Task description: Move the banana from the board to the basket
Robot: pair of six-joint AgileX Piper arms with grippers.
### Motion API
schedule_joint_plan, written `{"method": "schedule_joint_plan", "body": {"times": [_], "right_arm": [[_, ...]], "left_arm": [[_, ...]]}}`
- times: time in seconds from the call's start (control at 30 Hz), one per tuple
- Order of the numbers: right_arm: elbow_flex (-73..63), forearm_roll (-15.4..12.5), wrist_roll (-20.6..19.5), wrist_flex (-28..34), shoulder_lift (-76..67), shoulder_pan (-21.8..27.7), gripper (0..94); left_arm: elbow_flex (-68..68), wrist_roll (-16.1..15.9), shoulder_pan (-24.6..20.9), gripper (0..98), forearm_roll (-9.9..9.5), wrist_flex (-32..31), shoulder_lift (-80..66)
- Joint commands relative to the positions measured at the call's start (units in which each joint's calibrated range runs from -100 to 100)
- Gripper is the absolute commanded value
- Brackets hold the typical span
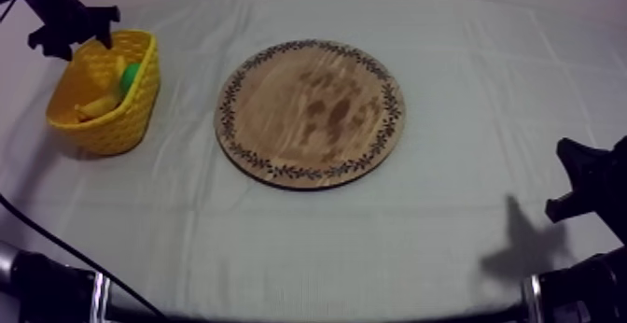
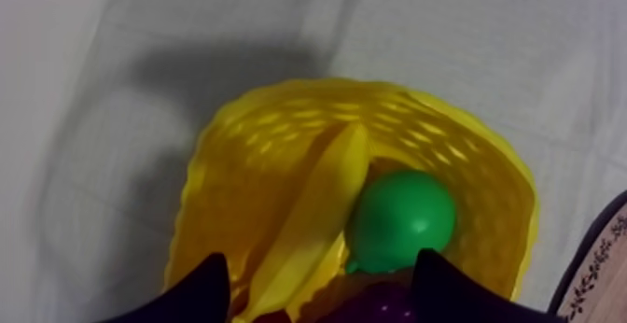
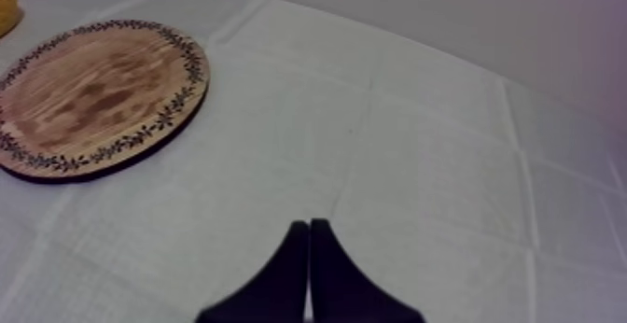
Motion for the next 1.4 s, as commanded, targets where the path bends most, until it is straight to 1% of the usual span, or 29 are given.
{"method": "schedule_joint_plan", "body": {"times": [0.0,0.1,0.17,0.2,0.3,0.37,0.4,0.47,0.63,0.83,0.9,1.07,1.27,1.37], "right_arm": [[-0.03,0.02,-0.01,-0.03,0.00,0.00,0.3],[-0.03,0.02,-0.01,-0.03,0.00,0.00,0.3],[-0.03,0.02,-0.01,-0.03,0.00,0.00,0.3],[-0.03,0.02,-0.01,-0.03,0.00,0.00,0.3],[-0.03,0.02,-0.01,-0.03,0.00,0.00,0.3],[-0.03,0.02,-0.01,-0.03,0.00,0.00,0.3],[-0.03,0.02,-0.01,-0.03,0.00,0.00,0.3],[-0.03,0.02,-0.01,-0.03,0.00,0.00,0.3],[-0.03,0.02,-0.01,-0.03,0.00,0.00,0.3],[-0.03,0.02,-0.01,-0.03,0.00,0.00,0.3],[-0.03,0.02,-0.01,-0.03,0.00,0.00,0.3],[-0.03,0.02,-0.01,-0.03,0.00,0.00,0.3],[-0.03,0.02,-0.01,-0.03,0.00,0.00,0.3],[-0.03,0.02,-0.01,-0.03,0.00,0.00,0.3]], "left_arm": [[-0.02,-0.49,0.09,70.0,0.04,0.03,-0.48],[-0.11,-0.66,0.14,65.2,-0.10,-1.11,-2.03],[-0.57,-0.62,0.06,57.4,-0.15,-2.27,-3.53],[-0.76,-0.52,0.01,51.8,-0.21,-2.82,-4.42],[-0.94,-0.50,-0.05,27.7,-0.26,-4.47,-7.75],[-0.52,-0.68,-0.09,14.4,0.01,-5.43,-10.48],[-0.22,-0.87,-0.15,10.1,0.30,-5.81,-12.01],[0.61,-1.49,-0.35,5.0,1.11,-6.44,-15.27],[3.81,-2.80,-0.76,0.8,3.11,-9.08,-25.08],[10.49,-3.45,-0.44,0.1,4.35,-13.39,-40.05],[13.96,-3.14,-0.29,0.0,4.43,-15.67,-45.71],[24.92,-1.57,0.48,0.0,3.59,-20.54,-60.20],[39.13,-1.33,1.16,0.0,3.35,-24.93,-75.53],[45.84,-1.55,1.46,0.0,3.53,-25.98,-82.40]]}}
